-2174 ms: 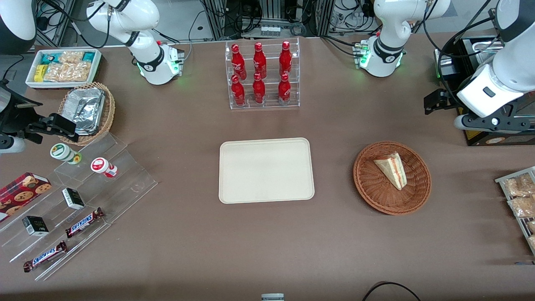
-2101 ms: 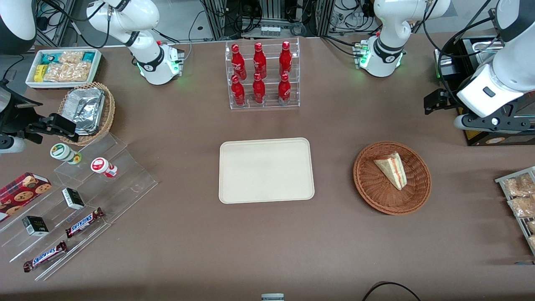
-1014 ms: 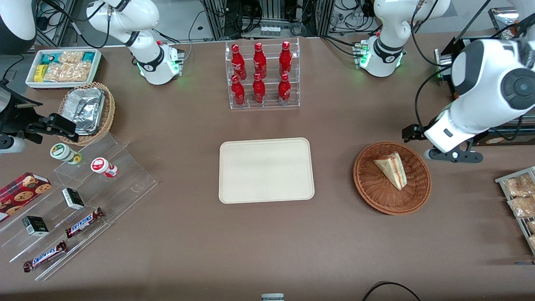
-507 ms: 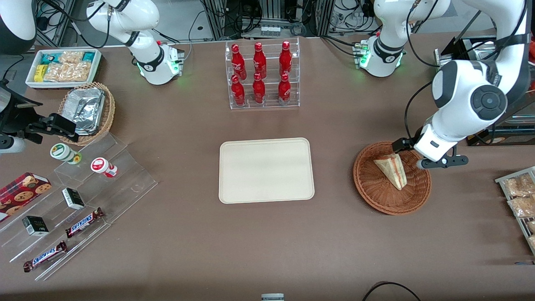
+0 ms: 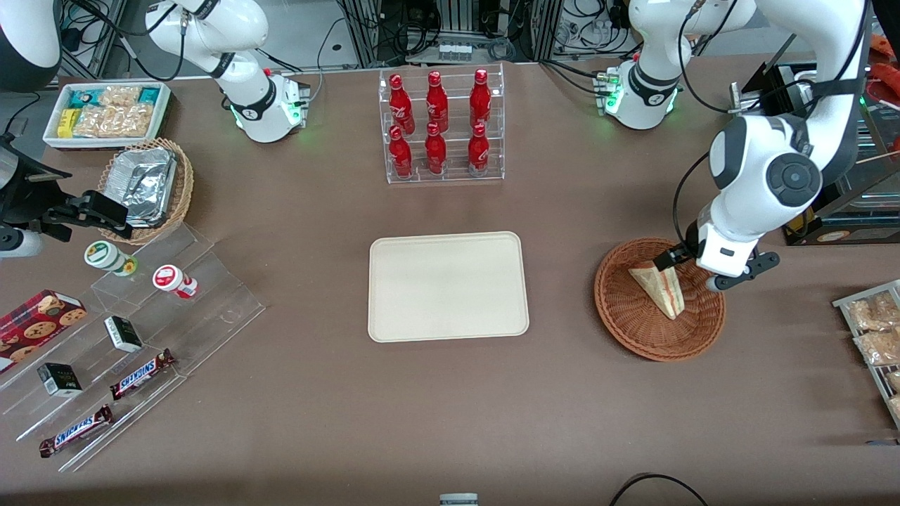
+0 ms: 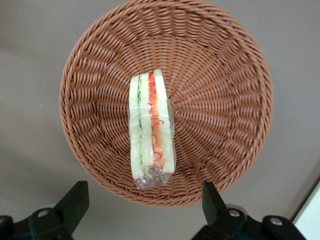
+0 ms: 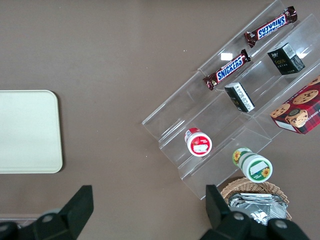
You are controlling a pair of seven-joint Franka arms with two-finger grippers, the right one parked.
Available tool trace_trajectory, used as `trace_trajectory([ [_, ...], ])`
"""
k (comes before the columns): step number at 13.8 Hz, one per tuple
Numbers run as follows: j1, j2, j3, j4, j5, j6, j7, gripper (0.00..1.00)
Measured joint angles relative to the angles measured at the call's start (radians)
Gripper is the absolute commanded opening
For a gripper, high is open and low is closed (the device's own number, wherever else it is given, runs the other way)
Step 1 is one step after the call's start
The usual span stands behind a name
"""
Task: Place sandwich from basket to tray
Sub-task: 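Lower the left gripper and close it on the wrapped sandwich, then lift the sandwich and carry it over the cream tray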
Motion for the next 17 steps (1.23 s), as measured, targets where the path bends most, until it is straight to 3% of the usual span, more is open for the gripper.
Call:
trace_trajectory([
  [17,0.001,0.152,0.016,-0.013,0.0,0.14,-0.085,1.0],
])
